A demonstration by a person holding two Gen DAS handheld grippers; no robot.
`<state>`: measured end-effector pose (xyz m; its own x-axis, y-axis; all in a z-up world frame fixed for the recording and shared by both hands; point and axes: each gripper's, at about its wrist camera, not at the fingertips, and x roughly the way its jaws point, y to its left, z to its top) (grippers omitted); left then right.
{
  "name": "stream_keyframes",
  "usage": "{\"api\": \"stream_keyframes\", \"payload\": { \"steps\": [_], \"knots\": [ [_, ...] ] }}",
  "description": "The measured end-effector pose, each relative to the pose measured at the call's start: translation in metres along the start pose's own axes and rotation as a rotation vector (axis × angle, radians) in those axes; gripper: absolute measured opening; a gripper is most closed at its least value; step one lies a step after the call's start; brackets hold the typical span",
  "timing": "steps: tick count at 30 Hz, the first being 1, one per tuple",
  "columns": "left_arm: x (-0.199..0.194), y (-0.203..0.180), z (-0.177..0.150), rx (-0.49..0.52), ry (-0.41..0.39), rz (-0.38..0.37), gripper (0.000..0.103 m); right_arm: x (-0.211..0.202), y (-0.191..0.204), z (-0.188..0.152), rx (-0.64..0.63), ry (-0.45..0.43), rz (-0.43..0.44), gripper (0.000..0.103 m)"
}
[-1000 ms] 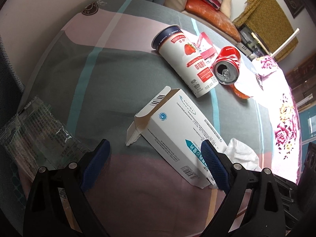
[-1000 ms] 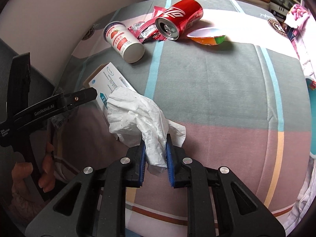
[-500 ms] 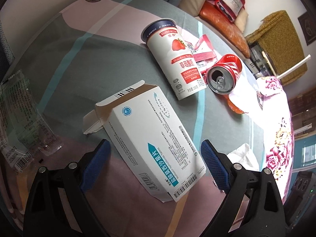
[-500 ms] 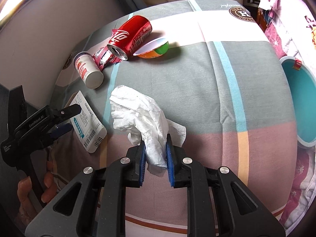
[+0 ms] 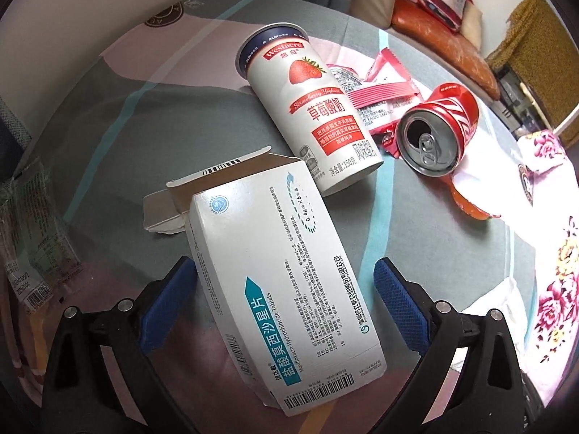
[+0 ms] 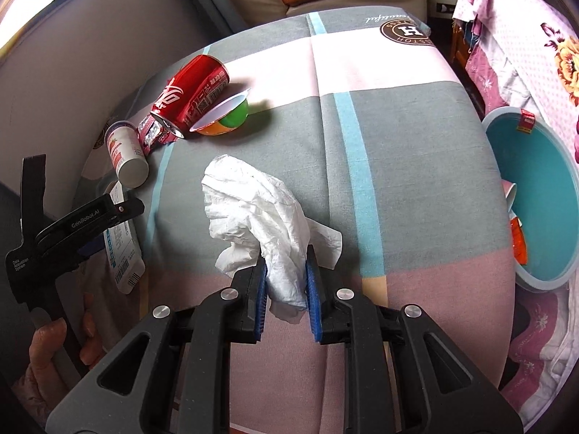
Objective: Collect trash
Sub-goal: 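Lift the white tissue with the right gripper while the left gripper closes on the white medicine box, then carry the tissue and medicine box toward the teal bin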
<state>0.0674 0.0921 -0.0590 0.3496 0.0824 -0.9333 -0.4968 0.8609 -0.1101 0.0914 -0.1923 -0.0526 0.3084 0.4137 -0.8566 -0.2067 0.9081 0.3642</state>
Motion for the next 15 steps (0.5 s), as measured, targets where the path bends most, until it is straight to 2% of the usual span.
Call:
{"api": "stream_keyframes", "payload": {
  "steps": [5,10,13,15],
  "knots": [
    [-0.003,0.0,-0.009,0.08,-0.018,-0.016,0.094,0.0,-0.013,0.0,0.03,-0.002,0.015,0.019],
    [-0.013,0.013,-0.015,0.086,-0.006,-0.092,0.075,-0.001,-0.017,-0.003,0.047,-0.007,0.026,0.019],
    [-0.019,0.008,-0.024,0.132,-0.002,-0.144,0.069,-0.003,-0.016,-0.006,0.05,-0.007,0.03,0.019],
    [-0.022,-0.011,-0.029,0.193,-0.01,-0.163,0.068,-0.005,-0.015,-0.007,0.051,-0.008,0.03,0.019]
  ]
}}
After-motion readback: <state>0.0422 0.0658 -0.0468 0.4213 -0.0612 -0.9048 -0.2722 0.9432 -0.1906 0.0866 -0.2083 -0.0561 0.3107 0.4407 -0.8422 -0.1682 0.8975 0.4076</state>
